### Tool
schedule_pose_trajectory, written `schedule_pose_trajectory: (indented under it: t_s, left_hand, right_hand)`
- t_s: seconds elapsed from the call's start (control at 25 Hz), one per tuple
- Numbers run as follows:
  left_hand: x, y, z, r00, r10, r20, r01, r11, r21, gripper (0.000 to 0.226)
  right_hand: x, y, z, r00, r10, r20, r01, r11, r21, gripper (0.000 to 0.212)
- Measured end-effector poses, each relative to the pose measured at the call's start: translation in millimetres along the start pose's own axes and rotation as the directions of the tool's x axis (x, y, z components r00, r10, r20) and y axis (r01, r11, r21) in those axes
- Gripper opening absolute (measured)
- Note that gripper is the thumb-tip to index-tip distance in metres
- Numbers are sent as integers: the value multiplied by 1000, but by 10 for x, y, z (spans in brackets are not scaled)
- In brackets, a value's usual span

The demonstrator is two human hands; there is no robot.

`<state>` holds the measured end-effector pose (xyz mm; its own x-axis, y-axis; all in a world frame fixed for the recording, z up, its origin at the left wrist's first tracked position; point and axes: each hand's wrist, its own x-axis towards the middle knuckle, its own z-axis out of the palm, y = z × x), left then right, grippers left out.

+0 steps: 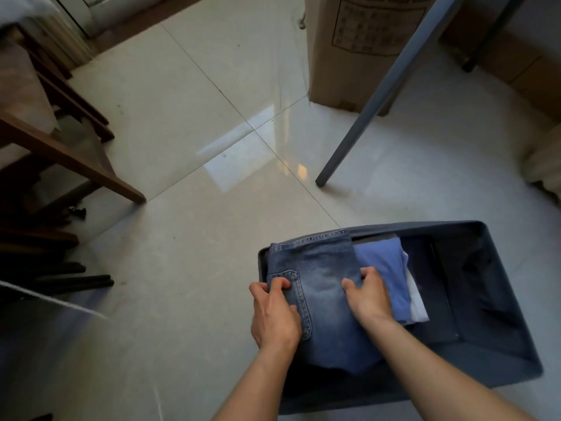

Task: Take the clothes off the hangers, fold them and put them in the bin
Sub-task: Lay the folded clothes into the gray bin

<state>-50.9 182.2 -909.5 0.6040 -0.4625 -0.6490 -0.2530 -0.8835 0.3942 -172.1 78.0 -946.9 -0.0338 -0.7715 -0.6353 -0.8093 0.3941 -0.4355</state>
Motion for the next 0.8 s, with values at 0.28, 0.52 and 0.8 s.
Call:
schedule_pose_trajectory:
  t_s: [0.28, 0.52, 0.8]
  left_hand:
    - [51, 147, -203, 987, -85, 139, 73, 993, 87, 35]
    - [-362, 554, -551, 955, -91, 282, 199, 902, -383, 14]
    - [-1307, 1178, -1297, 946, 16, 324, 205, 745, -635, 7]
  right_hand:
    - [-104, -138, -223, 999, -29, 33, 36, 976, -216, 41]
    - [-685, -460, -656, 996, -48, 71, 56, 991, -120, 26]
    - [-1635, -948, -1512, 981, -147, 124, 103, 946, 307, 8]
